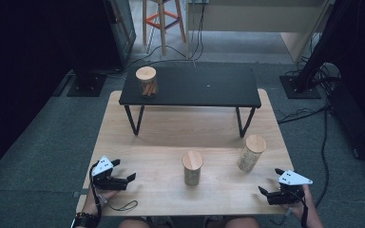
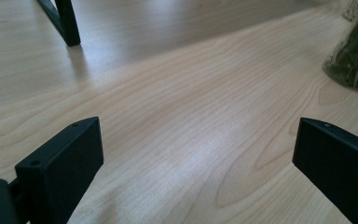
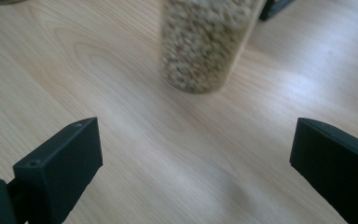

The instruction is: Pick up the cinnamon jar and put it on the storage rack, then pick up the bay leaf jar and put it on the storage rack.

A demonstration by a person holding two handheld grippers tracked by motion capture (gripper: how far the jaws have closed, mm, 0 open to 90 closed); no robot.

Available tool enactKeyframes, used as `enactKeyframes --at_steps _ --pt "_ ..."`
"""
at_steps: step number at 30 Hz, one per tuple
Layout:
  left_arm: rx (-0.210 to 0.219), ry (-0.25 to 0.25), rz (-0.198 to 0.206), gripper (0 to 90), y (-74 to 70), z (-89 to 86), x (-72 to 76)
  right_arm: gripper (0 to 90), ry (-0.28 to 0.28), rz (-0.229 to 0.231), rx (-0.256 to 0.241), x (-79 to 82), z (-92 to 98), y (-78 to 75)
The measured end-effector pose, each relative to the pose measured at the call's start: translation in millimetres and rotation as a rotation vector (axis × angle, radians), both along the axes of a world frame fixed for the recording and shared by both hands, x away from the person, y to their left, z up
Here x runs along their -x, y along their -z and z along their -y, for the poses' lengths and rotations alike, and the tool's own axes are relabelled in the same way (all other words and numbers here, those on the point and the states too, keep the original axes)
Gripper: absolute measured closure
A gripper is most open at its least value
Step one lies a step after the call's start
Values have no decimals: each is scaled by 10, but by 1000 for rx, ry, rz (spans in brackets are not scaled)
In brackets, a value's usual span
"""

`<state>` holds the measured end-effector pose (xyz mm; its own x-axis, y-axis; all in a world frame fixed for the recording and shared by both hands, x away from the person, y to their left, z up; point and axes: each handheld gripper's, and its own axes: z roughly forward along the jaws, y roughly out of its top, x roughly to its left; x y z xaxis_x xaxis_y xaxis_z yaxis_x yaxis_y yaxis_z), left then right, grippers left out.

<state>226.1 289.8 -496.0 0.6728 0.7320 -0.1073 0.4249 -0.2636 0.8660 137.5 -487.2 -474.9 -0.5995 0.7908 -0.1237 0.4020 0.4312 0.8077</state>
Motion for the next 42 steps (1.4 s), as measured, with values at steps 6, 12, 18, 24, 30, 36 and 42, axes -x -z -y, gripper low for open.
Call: enactKeyframes --at_steps 6,12,18,24,30,36,42 --pt "20 6 -6 19 24 -32 3 19 -64 37 10 58 -123 -154" --pt "10 0 -11 33 16 -9 -8 20 -116 40 6 81 -202 -237" --pt "25 -2 -11 33 30 -33 -14 20 -166 43 35 83 -395 -342" --pt "17 2 11 33 40 -20 25 20 -205 41 45 45 -564 -389" --pt "17 2 21 33 47 -18 37 21 -212 34 52 12 -673 -376" --pt "14 -8 38 33 58 -2 77 21 -219 38 36 20 -712 -397" --pt "6 -18 53 33 63 21 107 23 -224 40 14 3 -805 -445"
